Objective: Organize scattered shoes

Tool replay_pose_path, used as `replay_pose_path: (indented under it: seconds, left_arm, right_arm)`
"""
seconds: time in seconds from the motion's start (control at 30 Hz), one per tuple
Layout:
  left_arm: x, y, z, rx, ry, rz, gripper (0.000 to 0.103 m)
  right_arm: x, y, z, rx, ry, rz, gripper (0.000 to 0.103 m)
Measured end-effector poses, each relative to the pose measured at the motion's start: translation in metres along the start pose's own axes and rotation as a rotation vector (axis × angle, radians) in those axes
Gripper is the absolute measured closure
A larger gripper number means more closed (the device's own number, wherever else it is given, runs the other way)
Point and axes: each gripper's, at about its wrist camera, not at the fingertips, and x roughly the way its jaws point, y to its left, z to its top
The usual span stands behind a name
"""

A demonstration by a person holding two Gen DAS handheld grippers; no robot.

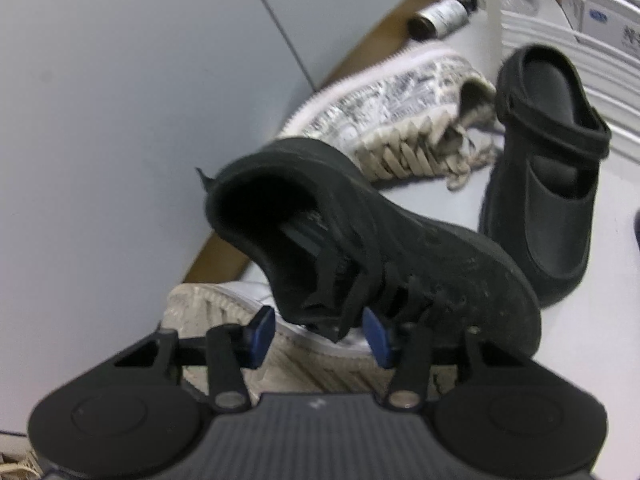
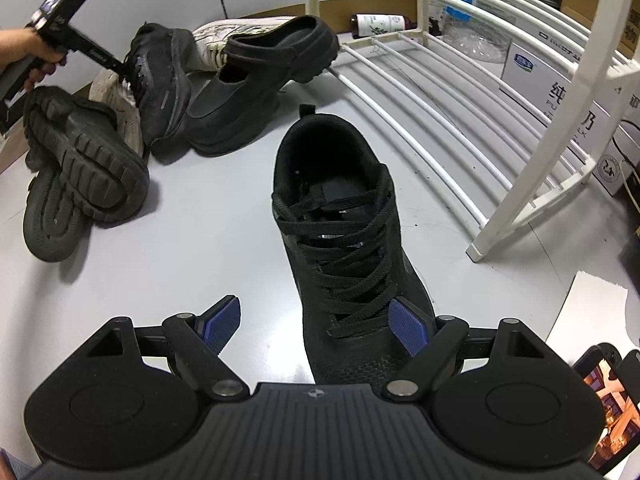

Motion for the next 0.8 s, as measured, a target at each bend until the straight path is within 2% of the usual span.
replay_pose_path:
  seconds: [0.13,0.23,0.4,0.47,0.5,0.53,0.57,0.63,0.8]
  left_arm:
    - [0.003,0.005,0.007,-0.008,-0.004,0.01,0.053]
    - [0.007,-0.002,0.009,0.049,-0.002,0.02,0.055]
    - [0.015,-0.011,0.012,0.049,-0.028,0.042,0.056]
    - [0.024,-0.021,0.013,0.102,-0.012,0.077,0.058]
    - [0.025,-0.023,0.013,0.12,-0.004,0.082,0.06]
    - [0.026,-0.026,0.014,0.147,0.004,0.082,0.067]
    - [0.026,-0.026,0.014,0.148,0.005,0.072,0.081]
    - [0.023,-0.024,0.017,0.123,0.005,0.047,0.1]
    - [0.01,-0.014,0.023,0.048,-0.007,0.011,0.101]
  right_arm:
    - [0.002,-0.003,0.0,-0.006,0.009,-0.016,0.018]
    - [0.004,-0.004,0.0,0.001,0.014,-0.018,0.018]
    - [0.004,-0.003,0.0,-0.012,0.017,-0.018,0.018]
    - [0.005,-0.004,-0.001,-0.009,0.021,-0.021,0.018]
    - [0.005,-0.004,-0.001,-0.009,0.023,-0.022,0.018]
    - [0.005,-0.004,-0.001,-0.01,0.024,-0.023,0.018]
    - [0.005,-0.003,-0.001,-0.011,0.024,-0.023,0.018]
    - [0.005,-0.002,-0.001,-0.013,0.025,-0.023,0.018]
    - [0.006,-0.002,-0.002,-0.007,0.023,-0.017,0.018]
